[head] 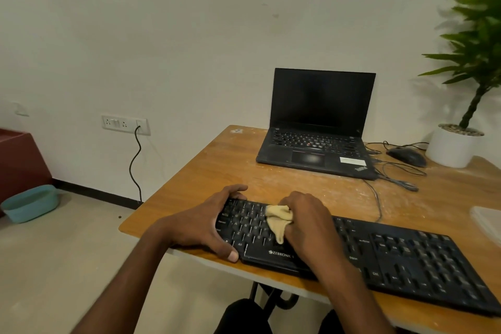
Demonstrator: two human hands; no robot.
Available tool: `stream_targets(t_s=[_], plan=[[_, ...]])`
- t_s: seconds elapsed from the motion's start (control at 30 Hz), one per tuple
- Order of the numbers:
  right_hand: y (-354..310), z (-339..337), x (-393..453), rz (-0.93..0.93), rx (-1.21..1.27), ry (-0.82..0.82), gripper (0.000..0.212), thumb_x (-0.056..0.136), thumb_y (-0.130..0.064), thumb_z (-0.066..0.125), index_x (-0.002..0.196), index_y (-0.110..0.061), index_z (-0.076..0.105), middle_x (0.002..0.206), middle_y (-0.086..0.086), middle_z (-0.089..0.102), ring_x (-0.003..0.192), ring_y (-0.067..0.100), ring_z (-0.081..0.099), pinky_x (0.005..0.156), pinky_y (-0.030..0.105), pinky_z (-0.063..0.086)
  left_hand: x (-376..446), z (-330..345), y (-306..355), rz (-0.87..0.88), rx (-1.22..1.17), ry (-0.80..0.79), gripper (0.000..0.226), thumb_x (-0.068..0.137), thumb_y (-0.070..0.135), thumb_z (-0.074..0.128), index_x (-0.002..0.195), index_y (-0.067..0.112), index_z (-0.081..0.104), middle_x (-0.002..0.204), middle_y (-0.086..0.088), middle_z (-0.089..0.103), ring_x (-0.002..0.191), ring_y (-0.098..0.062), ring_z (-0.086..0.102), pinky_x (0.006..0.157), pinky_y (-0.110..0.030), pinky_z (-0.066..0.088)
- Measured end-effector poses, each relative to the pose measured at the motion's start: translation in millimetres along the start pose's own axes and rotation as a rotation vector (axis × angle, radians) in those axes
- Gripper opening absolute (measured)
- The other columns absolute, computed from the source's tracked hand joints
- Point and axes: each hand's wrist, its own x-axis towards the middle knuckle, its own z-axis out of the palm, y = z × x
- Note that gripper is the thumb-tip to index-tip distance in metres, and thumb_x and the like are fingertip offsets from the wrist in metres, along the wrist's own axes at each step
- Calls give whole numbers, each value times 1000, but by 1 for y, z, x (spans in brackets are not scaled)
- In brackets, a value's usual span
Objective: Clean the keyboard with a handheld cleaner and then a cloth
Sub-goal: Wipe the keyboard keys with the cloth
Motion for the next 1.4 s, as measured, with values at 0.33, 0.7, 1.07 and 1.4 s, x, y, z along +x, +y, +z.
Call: stream_targets(t_s=[0.33,0.7,1.07,1.4], plan=[[1,-4,-15,-3,20,-58,51,81,4,64,123,-23,69,106,-9,62,91,8,47,69,21,34,0,0,1,7,-18,-2,128,65,32,101,153,64,14,154,22,34,141,-3,44,119,-36,45],[-45,12,-9,-135,44,-83,40,83,-1,65,117,-22,71,105,-4,62,96,15,52,70,26,39,2,1,0,2,13,18,129,65,35,102,154,63,13,155,22,34,141,-4,42,119,-36,44],[-23,-1,-26,-78,23,-53,39,85,-4,68,119,-24,71,102,-10,56,95,12,46,65,18,33,1,2,-2,4,-16,5,126,68,28,100,154,63,15,154,23,35,141,-2,43,116,-30,46],[2,-5,-36,-46,51,-47,41,83,-6,71,118,-28,71,102,-16,59,97,5,49,72,20,37,0,0,-1,0,-1,-1,126,67,30,100,154,63,15,156,21,34,141,-3,43,118,-36,45]])
